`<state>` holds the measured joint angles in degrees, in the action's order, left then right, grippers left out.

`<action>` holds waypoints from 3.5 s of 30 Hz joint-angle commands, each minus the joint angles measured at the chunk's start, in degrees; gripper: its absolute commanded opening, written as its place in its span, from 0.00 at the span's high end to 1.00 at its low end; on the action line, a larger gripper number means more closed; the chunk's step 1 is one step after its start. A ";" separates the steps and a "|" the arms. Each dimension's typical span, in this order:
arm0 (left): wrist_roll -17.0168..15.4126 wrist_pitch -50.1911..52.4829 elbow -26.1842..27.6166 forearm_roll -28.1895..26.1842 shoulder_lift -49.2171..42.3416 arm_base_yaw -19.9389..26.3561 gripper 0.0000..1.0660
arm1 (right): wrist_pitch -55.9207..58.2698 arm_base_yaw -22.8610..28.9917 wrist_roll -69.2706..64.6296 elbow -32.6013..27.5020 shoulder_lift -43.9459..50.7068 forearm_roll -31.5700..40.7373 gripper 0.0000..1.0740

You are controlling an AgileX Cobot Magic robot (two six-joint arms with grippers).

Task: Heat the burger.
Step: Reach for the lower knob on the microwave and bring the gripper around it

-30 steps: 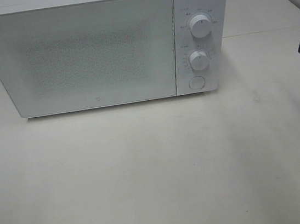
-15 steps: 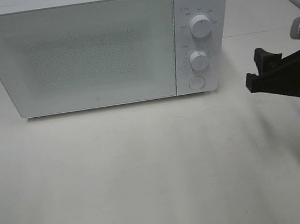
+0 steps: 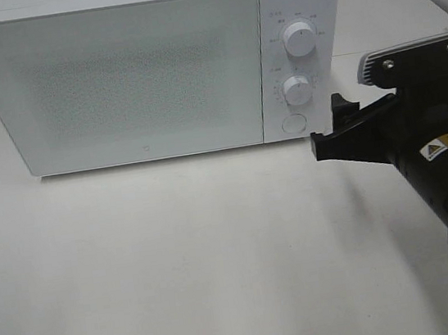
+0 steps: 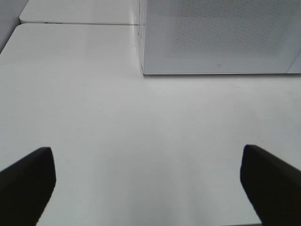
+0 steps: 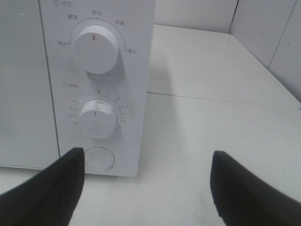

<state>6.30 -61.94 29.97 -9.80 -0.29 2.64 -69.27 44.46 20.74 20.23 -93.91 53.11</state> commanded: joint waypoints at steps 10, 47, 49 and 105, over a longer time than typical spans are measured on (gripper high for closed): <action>0.00 0.29 -0.17 -0.40 -1.32 0.17 0.06 | -0.80 1.15 0.11 5.79 -2.81 0.06 0.33; 0.00 0.29 -0.17 -0.40 -1.32 0.17 0.06 | -0.92 -2.86 -4.53 15.64 -14.90 -4.64 0.33; 0.00 0.29 -0.17 -0.40 -1.32 0.17 0.06 | -0.46 -3.78 -5.73 15.64 -15.01 -5.90 0.33; 0.00 0.29 -0.17 -0.23 -1.32 0.17 0.06 | -1.49 -9.05 -6.76 28.07 -27.96 -9.68 0.35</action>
<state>6.30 -61.94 29.97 -9.80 -0.29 2.64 -68.30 35.92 13.24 46.87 -121.98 42.80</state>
